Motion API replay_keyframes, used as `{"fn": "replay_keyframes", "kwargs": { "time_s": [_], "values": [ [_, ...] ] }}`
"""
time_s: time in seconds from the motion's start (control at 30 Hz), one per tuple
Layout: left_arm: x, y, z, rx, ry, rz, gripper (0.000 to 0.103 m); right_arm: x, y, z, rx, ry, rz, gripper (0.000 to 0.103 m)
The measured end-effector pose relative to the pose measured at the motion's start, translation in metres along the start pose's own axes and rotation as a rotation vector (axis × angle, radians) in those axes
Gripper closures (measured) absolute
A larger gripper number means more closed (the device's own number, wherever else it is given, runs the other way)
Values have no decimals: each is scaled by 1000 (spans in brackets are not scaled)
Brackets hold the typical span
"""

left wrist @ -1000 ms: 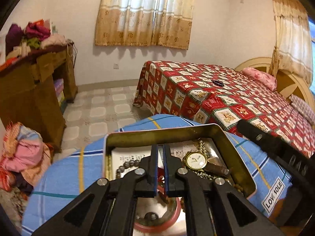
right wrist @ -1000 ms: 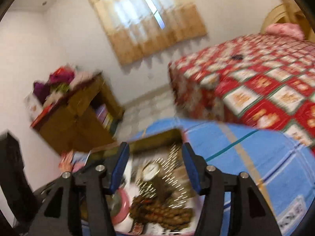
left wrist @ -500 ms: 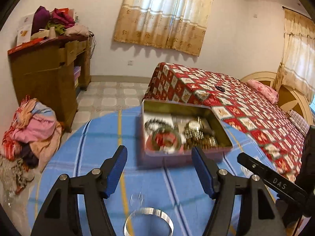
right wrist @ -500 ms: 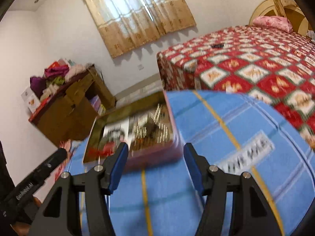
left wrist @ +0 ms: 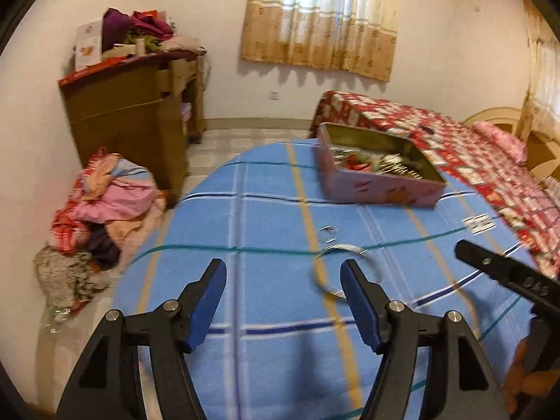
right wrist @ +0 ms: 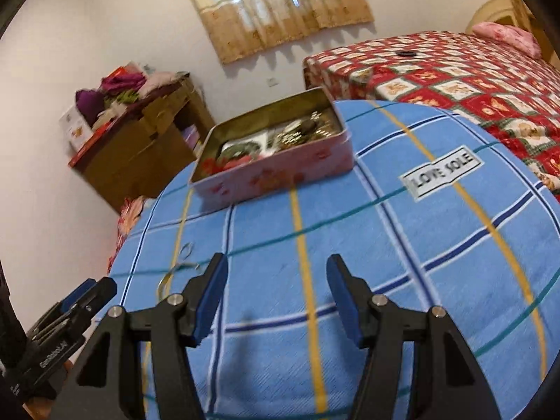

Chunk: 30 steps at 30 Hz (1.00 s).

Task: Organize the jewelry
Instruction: 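Withdraw the right tool from the tin toward the silver bangle, then grasp the silver bangle with the right tool while the left tool grasps the small silver ring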

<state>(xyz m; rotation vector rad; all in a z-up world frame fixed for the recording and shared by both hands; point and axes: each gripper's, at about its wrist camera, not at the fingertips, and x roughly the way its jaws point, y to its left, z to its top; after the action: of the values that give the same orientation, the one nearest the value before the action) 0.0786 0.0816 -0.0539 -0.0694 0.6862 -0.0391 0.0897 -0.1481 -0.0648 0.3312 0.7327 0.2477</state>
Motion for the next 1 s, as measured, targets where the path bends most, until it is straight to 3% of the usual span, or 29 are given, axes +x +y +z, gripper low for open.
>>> {"fn": "replay_keyframes", "kwargs": {
  "time_s": [0.3,0.37,0.43,0.63,0.7,0.83,1.0],
  "values": [
    [-2,21,-11,-31,-3,27,35,24,49,-14,-167,87,80,40],
    [-2,23,-11,-34,-5,22,35,37,58,-15,-180,106,97,19],
    [-3,26,-13,-32,-8,26,35,48,65,-14,-193,122,108,13],
    [-1,35,-12,-44,-15,27,35,92,102,-18,-372,225,64,13],
    [1,37,-11,-47,-16,25,35,95,106,-22,-415,219,30,13],
    [6,32,-9,-28,-12,22,35,93,98,-19,-420,213,-7,33],
    [11,18,-7,22,-7,7,35,84,82,-15,-394,207,3,34]
  ]
}}
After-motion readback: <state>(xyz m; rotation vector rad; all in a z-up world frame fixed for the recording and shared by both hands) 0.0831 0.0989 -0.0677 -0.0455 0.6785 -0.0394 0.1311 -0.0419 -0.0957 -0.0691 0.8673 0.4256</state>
